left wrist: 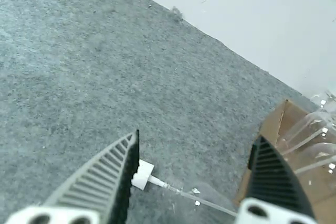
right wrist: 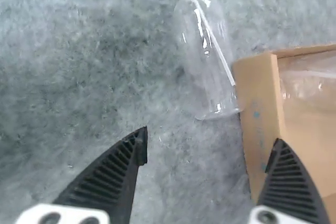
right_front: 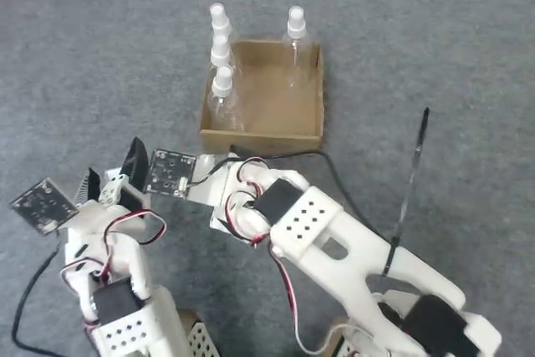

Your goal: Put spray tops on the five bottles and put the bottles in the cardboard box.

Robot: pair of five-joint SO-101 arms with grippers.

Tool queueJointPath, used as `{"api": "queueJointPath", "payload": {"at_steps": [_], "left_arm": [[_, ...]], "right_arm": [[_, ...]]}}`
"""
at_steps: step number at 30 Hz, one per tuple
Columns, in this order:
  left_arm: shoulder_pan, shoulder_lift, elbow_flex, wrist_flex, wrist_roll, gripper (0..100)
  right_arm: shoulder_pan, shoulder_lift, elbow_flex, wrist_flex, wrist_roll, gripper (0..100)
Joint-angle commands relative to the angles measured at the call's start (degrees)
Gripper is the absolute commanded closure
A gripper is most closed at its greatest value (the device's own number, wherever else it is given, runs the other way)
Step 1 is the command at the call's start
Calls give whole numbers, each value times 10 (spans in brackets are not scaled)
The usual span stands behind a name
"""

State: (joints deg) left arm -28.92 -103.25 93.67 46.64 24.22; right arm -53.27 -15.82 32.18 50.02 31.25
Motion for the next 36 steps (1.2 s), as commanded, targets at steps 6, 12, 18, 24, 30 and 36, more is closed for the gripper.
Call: {"api": "queueJointPath", "payload": {"at_steps": [6, 12, 18, 24, 30, 36], "left_arm": [[1, -15, -21, -18, -3, 684], [1, -15, -21, -18, -3, 684], [1, -15, -21, -18, -3, 684], [1, -15, -21, -18, -3, 684], [1, -15, -21, -18, -3, 684], [1, -15, -21, -18, -3, 684]], "right_arm": [[-10, 95, -81, -18, 54, 685], [-9, 116, -84, -39, 65, 685], [-8, 118, -52, -112, 65, 685], [-7, 127, -45, -132, 66, 685], [-7, 183, -69, -140, 84, 685], [-3, 214, -87, -145, 84, 685]]}}
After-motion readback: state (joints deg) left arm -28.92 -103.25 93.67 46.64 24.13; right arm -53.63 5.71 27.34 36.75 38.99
